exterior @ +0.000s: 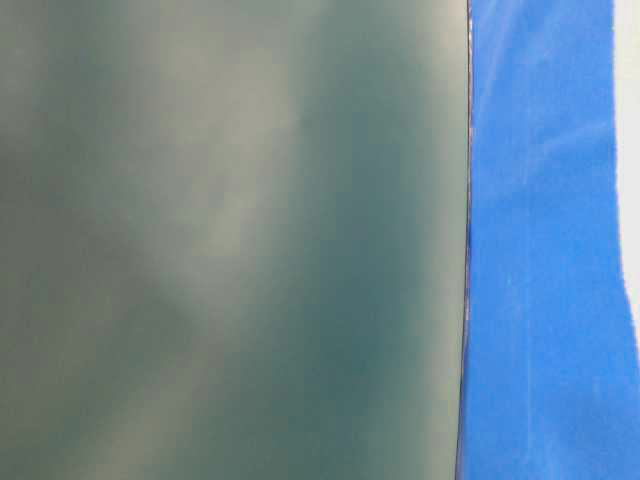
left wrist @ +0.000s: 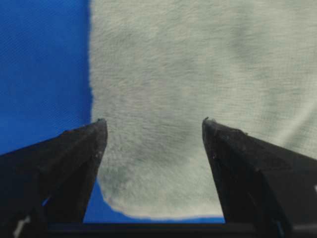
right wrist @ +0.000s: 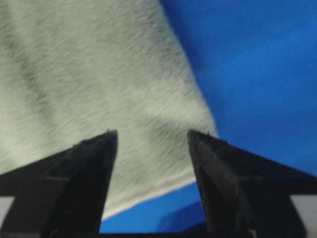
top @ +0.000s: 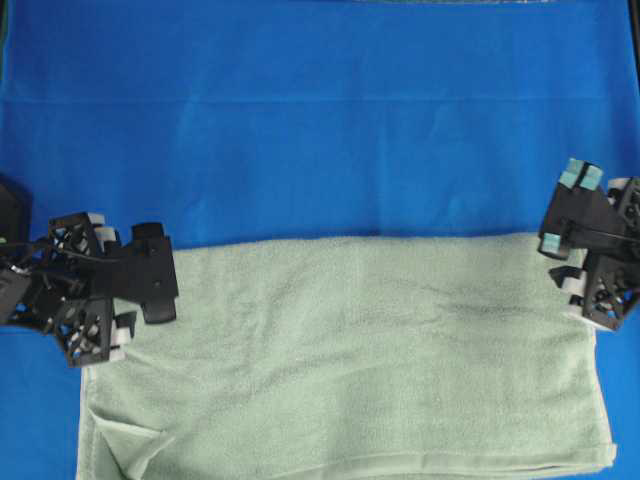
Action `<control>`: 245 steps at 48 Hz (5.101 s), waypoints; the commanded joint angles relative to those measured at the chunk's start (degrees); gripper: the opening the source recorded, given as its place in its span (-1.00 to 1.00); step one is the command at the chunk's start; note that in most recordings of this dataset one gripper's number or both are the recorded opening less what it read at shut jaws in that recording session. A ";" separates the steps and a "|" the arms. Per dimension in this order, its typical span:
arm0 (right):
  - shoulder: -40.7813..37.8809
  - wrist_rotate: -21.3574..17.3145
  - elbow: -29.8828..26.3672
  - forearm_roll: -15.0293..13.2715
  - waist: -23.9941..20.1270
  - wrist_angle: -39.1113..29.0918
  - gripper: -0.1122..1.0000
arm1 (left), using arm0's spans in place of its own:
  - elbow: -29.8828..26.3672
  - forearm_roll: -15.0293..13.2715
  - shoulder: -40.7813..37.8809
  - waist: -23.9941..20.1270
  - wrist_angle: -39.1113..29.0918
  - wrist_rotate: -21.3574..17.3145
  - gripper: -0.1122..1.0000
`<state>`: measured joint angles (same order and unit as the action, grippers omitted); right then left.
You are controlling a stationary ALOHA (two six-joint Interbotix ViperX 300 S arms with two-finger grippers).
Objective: Fold a bath towel.
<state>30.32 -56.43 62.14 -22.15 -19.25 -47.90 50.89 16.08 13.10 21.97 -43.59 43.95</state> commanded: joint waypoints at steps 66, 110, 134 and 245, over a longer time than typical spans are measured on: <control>14.68 0.18 -13.62 -4.39 -3.96 -13.54 -0.55 | -11.43 -1.67 17.05 2.81 -17.93 4.66 -0.58; 5.54 0.35 -21.62 -37.53 24.52 -6.42 -0.55 | -50.01 3.78 -7.65 17.67 -12.39 8.53 -0.58; 16.44 1.32 -20.92 -33.49 13.89 -21.01 -0.55 | -56.69 5.54 -11.95 17.84 -13.80 7.91 -0.58; -6.59 31.99 -8.09 5.71 49.57 11.16 0.34 | 4.39 11.69 22.94 9.40 -8.79 18.54 0.70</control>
<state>22.59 -24.52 54.32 -17.05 30.06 -36.74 56.16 27.42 35.86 31.64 -52.38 63.02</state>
